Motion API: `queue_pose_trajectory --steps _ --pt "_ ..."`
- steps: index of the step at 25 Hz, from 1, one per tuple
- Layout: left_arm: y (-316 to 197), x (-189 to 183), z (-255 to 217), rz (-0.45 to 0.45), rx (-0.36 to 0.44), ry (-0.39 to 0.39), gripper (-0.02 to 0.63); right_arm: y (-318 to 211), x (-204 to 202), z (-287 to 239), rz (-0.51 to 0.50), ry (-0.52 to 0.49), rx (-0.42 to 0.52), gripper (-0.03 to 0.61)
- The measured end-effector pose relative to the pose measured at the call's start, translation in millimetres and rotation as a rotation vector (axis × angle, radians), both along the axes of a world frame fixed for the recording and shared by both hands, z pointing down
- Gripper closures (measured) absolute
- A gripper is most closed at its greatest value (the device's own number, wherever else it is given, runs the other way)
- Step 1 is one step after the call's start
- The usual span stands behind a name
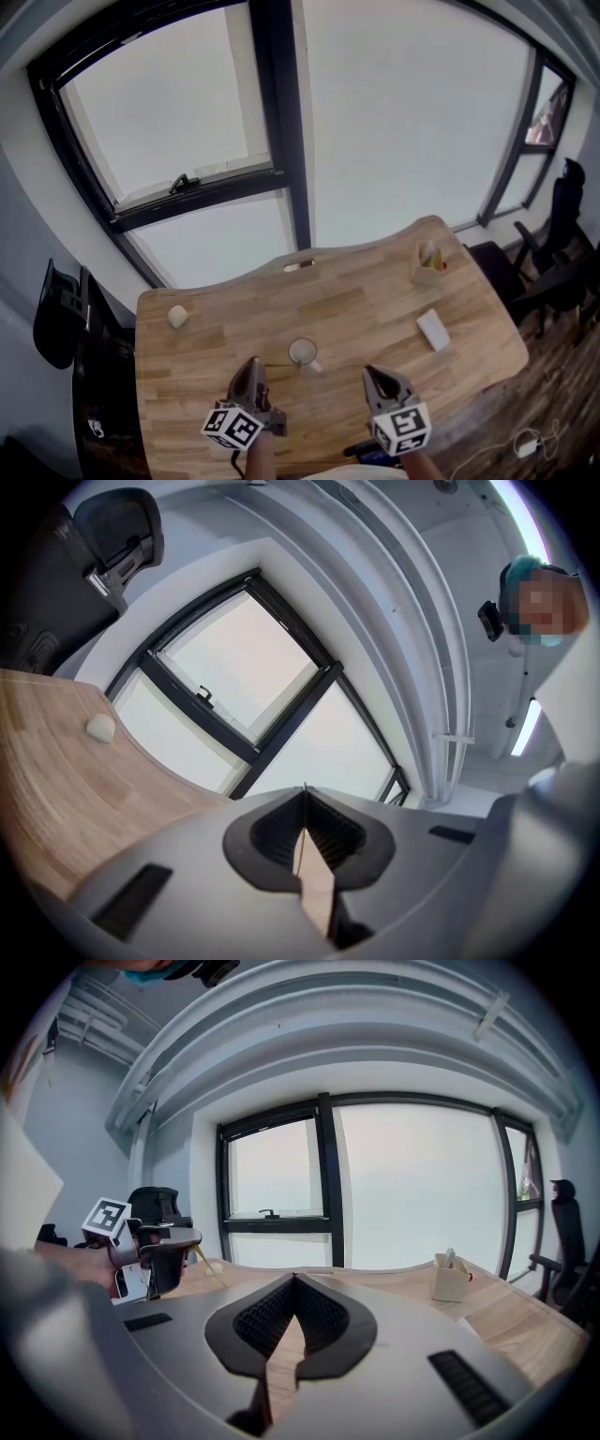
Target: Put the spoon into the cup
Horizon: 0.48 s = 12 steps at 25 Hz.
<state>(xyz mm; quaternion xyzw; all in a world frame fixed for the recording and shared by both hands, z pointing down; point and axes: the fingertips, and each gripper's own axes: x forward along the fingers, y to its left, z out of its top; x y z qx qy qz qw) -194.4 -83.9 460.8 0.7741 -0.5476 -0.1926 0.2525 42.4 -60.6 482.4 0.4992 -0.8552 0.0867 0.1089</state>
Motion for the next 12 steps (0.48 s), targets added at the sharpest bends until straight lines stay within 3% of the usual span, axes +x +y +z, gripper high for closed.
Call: queue_pose_trajectory --steps 12 --pt "-9.6 -12.1 10.7 -0.032 -0.028 -0.025 0.611 -9.7 -12.4 8.1 -0.019 0.018 -0.072 0.581"
